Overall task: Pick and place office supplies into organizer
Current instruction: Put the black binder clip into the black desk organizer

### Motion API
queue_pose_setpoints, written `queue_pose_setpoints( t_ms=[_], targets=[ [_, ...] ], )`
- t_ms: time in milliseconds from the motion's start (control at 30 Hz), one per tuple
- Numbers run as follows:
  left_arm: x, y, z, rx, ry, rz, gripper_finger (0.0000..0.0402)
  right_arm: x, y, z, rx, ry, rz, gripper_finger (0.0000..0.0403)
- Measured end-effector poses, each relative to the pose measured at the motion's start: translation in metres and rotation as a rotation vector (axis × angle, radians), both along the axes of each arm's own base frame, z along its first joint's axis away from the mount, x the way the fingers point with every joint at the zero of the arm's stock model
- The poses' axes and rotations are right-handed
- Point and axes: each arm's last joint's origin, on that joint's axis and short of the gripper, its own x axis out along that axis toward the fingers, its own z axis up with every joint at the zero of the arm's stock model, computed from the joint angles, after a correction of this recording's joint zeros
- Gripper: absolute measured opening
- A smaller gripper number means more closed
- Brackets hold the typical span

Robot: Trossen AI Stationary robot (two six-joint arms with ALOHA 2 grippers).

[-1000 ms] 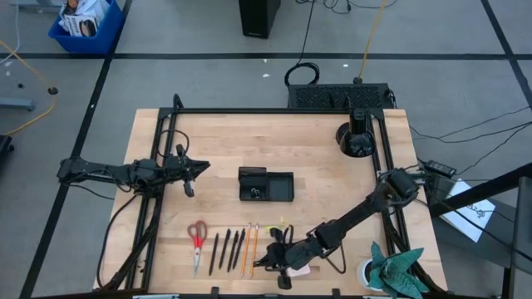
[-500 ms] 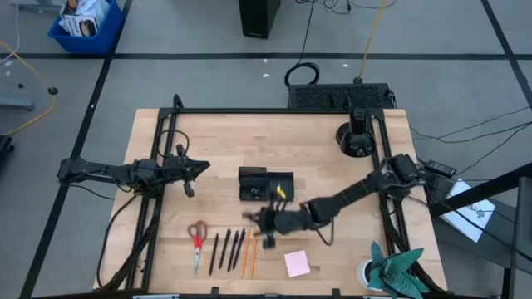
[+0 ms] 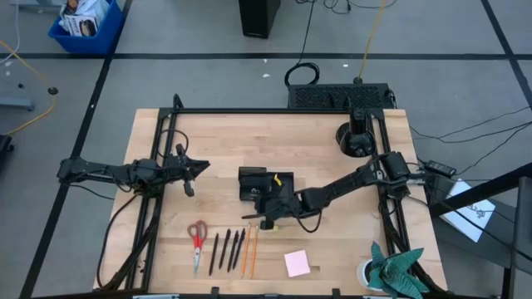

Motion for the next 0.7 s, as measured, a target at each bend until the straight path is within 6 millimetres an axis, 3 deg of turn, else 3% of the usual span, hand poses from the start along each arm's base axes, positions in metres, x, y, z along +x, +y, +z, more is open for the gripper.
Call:
queue_pose_setpoints(
  t_ms=[367,700],
  targets=[
    [0.000,0.000,0.000,0.000,-0.002,0.006,0.0042,-0.010,-0.020,-0.019,0.043,0.010,-0.107,0.0000],
    [0.000,0.000,0.000,-0.001,-0.001,0.007,0.0042,-0.011,-0.024,-0.022,0.084,-0.019,-0.141,0.0014]
  ],
)
